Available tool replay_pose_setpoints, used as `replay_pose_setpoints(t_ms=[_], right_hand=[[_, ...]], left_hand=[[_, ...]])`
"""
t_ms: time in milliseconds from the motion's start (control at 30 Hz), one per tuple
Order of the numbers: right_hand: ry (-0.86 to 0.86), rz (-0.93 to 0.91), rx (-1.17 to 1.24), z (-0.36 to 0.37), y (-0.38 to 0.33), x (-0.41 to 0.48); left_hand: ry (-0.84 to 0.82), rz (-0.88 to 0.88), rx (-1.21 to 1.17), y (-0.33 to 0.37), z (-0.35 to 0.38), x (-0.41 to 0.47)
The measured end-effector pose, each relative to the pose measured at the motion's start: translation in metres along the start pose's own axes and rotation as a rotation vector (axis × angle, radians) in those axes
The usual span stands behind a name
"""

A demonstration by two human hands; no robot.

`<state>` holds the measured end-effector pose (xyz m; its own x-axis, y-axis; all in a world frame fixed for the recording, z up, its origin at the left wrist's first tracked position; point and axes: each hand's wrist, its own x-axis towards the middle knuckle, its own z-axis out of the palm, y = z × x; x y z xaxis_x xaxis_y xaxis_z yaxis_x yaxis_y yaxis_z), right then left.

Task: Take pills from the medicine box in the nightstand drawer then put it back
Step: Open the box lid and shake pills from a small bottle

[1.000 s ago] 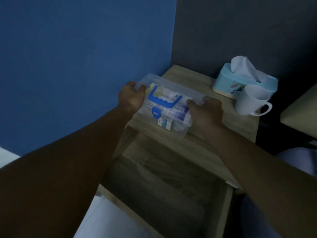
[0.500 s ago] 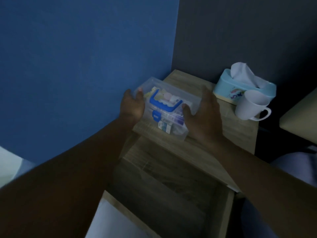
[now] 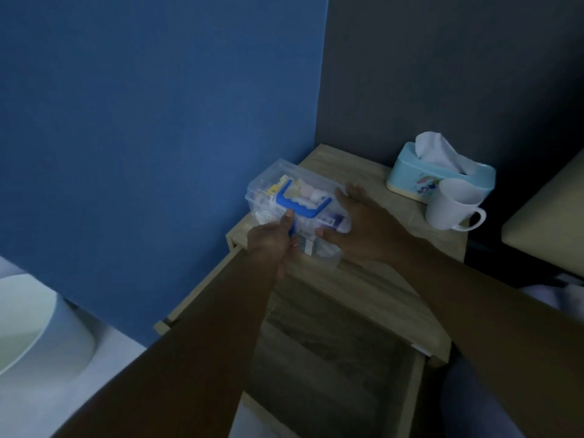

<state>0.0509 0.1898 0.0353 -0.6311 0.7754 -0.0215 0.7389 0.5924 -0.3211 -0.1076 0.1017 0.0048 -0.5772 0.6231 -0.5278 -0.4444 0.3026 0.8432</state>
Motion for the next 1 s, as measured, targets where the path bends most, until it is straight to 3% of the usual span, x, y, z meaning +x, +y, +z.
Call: replay_pose_setpoints(t_ms=[533, 833, 1000], right_hand=[[-0.002, -0.011, 0.026, 0.003, 0.006, 0.000], [-0.005, -0.018, 0.019, 0.000, 0.003, -0.002], [0.012, -0.081, -0.087, 0.000, 0.004, -0.008]], left_hand=[[-0.020, -0.063, -0.067, 0.000, -0.015, 0.005], [-0.048, 0.169, 0.148, -0.031, -0.032, 0.007], [0.107, 0.412, 0.517, -0.027, -0.030, -0.001]])
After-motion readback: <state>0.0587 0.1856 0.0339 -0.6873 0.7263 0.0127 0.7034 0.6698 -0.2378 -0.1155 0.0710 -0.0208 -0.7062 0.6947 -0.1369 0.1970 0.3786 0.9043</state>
